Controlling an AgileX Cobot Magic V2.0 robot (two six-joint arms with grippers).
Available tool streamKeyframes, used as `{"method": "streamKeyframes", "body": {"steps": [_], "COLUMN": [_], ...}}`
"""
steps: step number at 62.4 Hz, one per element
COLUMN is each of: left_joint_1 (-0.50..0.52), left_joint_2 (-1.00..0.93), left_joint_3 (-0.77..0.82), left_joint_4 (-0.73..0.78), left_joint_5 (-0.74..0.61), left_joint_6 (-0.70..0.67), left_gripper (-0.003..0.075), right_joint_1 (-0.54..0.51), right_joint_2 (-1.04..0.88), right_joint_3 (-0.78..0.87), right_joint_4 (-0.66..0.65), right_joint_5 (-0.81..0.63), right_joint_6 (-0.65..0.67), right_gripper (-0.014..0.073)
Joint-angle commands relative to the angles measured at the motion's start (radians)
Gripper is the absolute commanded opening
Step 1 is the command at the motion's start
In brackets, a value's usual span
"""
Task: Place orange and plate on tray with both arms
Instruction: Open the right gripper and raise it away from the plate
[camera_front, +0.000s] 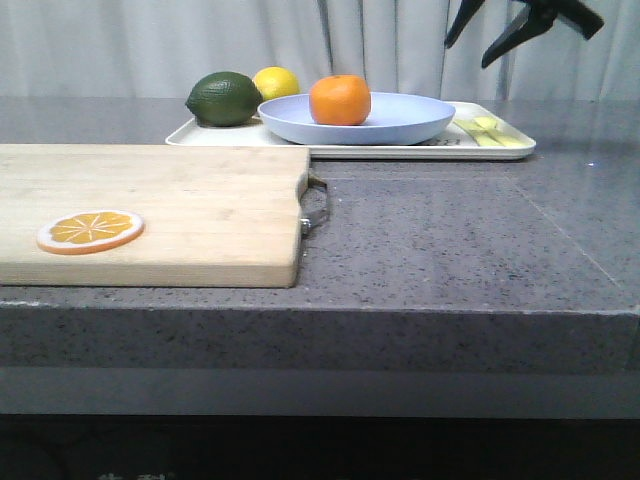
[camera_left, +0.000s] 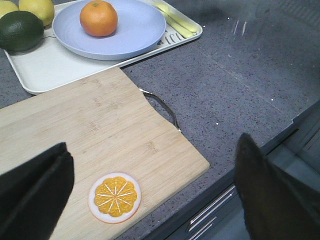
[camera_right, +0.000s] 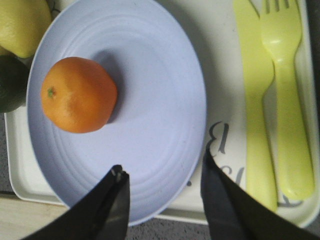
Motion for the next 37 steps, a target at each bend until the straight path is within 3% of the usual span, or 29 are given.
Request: {"method": "streamKeyframes", "body": {"steps": [1,9,21,37], "left_joint_1": [0.003,0.003,0.003,0.003], "left_joint_2": [-0.004,-0.004,-0.004,-0.004], "left_joint_3": [-0.028,-0.028,-0.028,-0.028], "left_joint_4": [-0.010,-0.010,-0.010,-0.010], "left_joint_5": [-0.072,-0.072,-0.072,-0.071], "left_joint_6": [-0.007,-0.007,-0.007,-0.007], "left_gripper": [0.0620,0.0620,0.0620,0.0620], "right_joint_1": [0.008,0.046,0.148,0.197], "right_joint_2": [-0.127,-0.212,-0.337,-0.617], "right_joint_3": [-0.035,-0.035,0.022,0.387], "right_joint_4": [-0.034,-0.166,-0.251,-0.460], "right_joint_5": [0.014,0.073,0.122,-0.005], "right_joint_6": [-0.021,-0.066,-0.147,-0.156], "right_gripper": [0.0360,0.0360,0.0360,0.0360]}}
